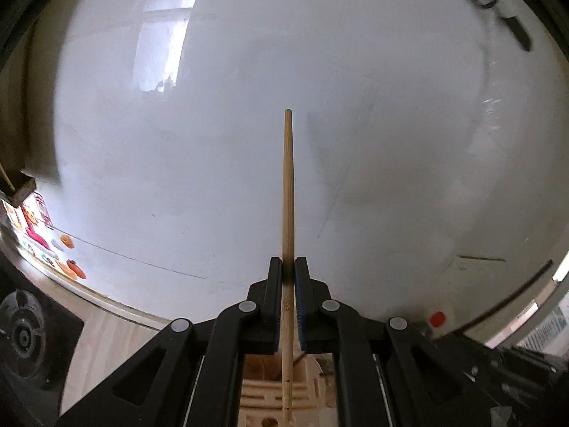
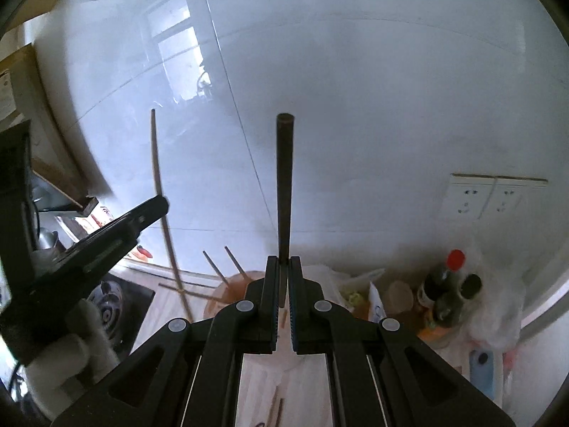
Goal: Organize utensils
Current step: 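Lift both chopsticks and carry them over the cream holder, then open both tools to drop the chopsticks into the holder, then grasp a wooden chopstick with the left tool while the right tool grasps a dark one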
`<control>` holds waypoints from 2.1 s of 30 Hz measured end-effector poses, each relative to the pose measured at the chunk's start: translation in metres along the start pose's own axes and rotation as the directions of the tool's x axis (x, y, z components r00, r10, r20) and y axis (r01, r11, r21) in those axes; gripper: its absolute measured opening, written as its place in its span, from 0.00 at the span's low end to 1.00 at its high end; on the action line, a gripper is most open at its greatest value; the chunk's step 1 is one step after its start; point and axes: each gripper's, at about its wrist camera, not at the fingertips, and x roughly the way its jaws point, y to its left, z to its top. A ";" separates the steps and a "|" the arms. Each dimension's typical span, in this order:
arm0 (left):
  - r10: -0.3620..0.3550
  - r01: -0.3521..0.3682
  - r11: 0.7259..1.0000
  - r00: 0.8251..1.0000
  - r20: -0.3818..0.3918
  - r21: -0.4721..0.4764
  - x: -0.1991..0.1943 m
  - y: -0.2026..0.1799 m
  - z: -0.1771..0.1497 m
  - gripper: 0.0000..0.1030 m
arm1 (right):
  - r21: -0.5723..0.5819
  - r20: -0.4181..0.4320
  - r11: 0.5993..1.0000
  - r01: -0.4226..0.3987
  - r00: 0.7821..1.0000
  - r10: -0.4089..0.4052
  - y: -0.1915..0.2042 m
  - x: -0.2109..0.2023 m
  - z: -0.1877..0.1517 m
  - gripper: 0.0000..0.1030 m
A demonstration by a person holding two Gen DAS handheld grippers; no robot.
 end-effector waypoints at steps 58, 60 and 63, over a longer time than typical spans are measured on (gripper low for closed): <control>0.252 -0.162 0.967 0.710 -0.658 0.195 0.031 0.024 -0.313 0.68 | 0.228 -0.487 0.945 0.235 0.868 -0.098 -0.111 0.098 -0.259 0.42; 0.227 -0.135 0.973 0.670 -0.707 0.186 0.045 0.022 -0.333 0.61 | 0.230 -0.521 0.941 0.249 0.848 -0.097 -0.117 0.107 -0.277 0.39; 0.242 -0.125 0.969 0.639 -0.730 0.213 0.060 0.019 -0.351 0.52 | 0.218 -0.558 0.940 0.263 0.824 -0.101 -0.121 0.118 -0.298 0.38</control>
